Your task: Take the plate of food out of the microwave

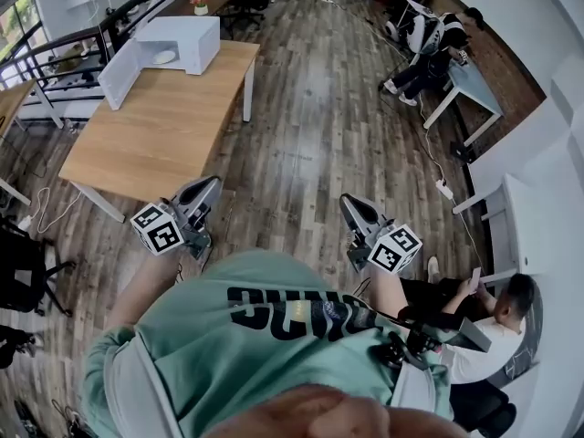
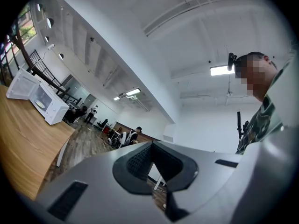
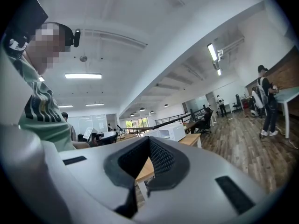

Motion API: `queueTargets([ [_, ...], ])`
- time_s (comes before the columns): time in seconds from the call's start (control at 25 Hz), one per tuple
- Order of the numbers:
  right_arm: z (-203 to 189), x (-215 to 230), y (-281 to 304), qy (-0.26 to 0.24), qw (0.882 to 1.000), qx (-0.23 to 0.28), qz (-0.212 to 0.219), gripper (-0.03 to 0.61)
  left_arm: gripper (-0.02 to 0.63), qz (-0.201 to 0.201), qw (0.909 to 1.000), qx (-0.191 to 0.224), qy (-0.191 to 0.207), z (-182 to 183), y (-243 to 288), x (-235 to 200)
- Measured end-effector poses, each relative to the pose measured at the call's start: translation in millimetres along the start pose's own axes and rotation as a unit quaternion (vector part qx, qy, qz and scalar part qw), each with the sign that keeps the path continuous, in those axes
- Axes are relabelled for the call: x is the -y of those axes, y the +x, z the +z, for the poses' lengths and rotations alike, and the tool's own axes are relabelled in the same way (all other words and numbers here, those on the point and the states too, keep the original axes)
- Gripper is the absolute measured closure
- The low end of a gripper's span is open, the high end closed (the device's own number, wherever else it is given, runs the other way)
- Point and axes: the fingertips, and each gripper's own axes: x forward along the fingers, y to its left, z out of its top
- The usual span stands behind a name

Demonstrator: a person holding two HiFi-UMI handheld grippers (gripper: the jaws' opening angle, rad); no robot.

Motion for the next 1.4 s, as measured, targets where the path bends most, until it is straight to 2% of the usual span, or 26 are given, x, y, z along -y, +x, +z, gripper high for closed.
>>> queueTargets([
  [0.44, -43, 24, -17, 0.058, 0.997, -0.002, 0.054, 0.572, 0.611, 0.048, 0.9979, -0.044, -0.002, -33, 15, 21],
  [0.76, -59, 37, -2, 0.081, 0.995, -0.015, 0.056, 0.572, 0.611, 0.053, 0.9972, -0.052, -0.009, -33, 13, 6],
  [1.0, -56, 20, 60, 0.054, 0.997, -0.03, 0.039, 0.572, 0.611, 0.03, 0.9985, -0.035, -0.031, -17, -9, -57],
  [1.24, -30, -5, 151, 0.031, 0.999, -0.027, 0.013, 0.572, 0.611, -0.022, 0.9988, -0.035, -0.026, 30, -17, -136],
  [1.4, -24, -10, 191, 0.026, 0.999, -0.026, -0.019, 0.572, 0.611, -0.046, 0.9973, -0.043, -0.038, 50, -21, -184],
])
